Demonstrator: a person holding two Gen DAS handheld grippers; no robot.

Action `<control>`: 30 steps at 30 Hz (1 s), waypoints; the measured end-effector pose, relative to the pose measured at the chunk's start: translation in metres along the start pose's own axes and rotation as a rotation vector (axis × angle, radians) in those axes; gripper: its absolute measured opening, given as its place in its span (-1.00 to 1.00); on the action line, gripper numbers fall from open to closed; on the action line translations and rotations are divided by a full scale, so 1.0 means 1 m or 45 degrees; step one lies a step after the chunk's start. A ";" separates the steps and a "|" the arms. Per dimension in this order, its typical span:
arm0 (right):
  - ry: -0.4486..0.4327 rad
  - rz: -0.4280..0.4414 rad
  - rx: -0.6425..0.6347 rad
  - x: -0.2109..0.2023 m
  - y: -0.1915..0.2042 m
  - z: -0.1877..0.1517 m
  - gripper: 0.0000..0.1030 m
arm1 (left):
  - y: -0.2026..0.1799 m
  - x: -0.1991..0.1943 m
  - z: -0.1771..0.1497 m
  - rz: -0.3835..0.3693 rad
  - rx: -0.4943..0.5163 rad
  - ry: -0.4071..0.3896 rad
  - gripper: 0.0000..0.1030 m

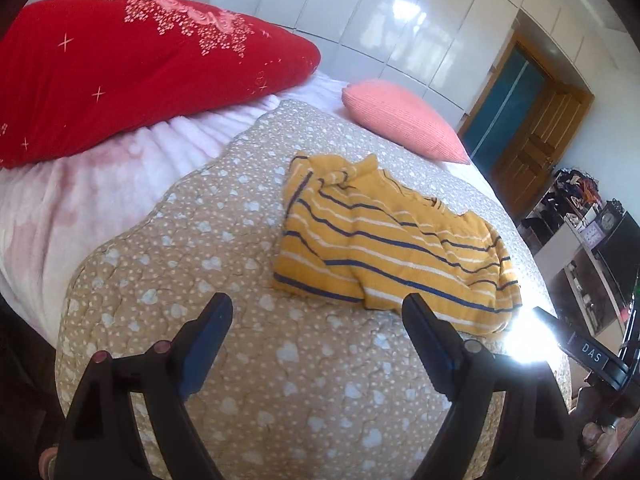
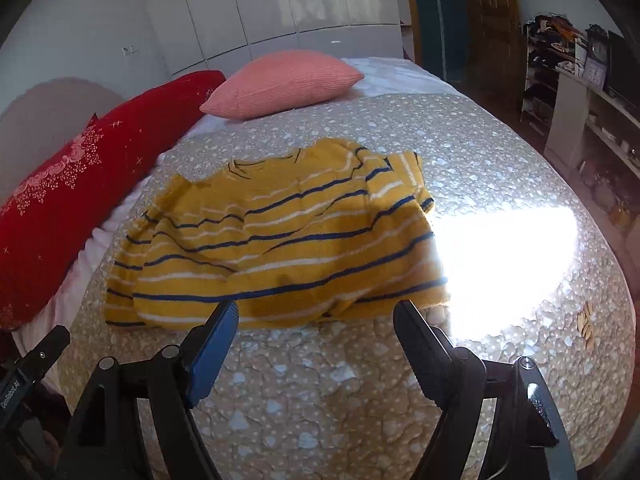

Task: Fold small clothes

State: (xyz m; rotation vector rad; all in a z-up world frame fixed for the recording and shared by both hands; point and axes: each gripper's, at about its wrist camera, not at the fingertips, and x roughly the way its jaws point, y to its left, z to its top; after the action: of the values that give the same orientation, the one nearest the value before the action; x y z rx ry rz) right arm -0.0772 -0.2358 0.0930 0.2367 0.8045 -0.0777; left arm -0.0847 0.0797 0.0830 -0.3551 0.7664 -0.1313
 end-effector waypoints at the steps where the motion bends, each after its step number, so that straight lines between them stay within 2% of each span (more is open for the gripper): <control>1: 0.001 -0.008 -0.011 0.000 0.003 0.000 0.63 | 0.003 0.001 -0.001 -0.003 -0.004 0.002 0.67; 7: 0.011 -0.020 -0.072 0.005 0.015 -0.006 0.63 | 0.012 0.015 -0.006 -0.006 -0.019 0.046 0.67; 15: 0.007 0.062 -0.105 0.013 0.026 -0.008 0.63 | 0.019 0.015 -0.004 0.067 -0.027 0.035 0.67; 18: 0.021 0.097 -0.123 0.016 0.025 -0.011 0.64 | 0.019 0.013 -0.006 0.060 -0.018 0.027 0.67; 20: 0.032 0.138 -0.154 0.018 0.028 -0.010 0.64 | 0.024 0.014 -0.006 0.079 -0.034 0.031 0.67; 24: 0.055 0.305 -0.222 0.020 0.051 0.004 0.67 | 0.055 0.018 -0.005 0.141 -0.155 0.048 0.67; 27: 0.092 0.420 -0.315 0.029 0.083 0.012 0.70 | 0.080 0.017 -0.006 0.168 -0.250 0.057 0.67; 30: 0.146 0.485 -0.451 0.049 0.126 0.013 0.71 | 0.097 0.008 -0.006 0.203 -0.301 0.032 0.67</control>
State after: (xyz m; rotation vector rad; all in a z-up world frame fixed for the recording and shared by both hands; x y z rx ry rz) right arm -0.0137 -0.1155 0.0894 0.0558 0.8598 0.4374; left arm -0.0838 0.1665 0.0389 -0.5150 0.8339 0.1065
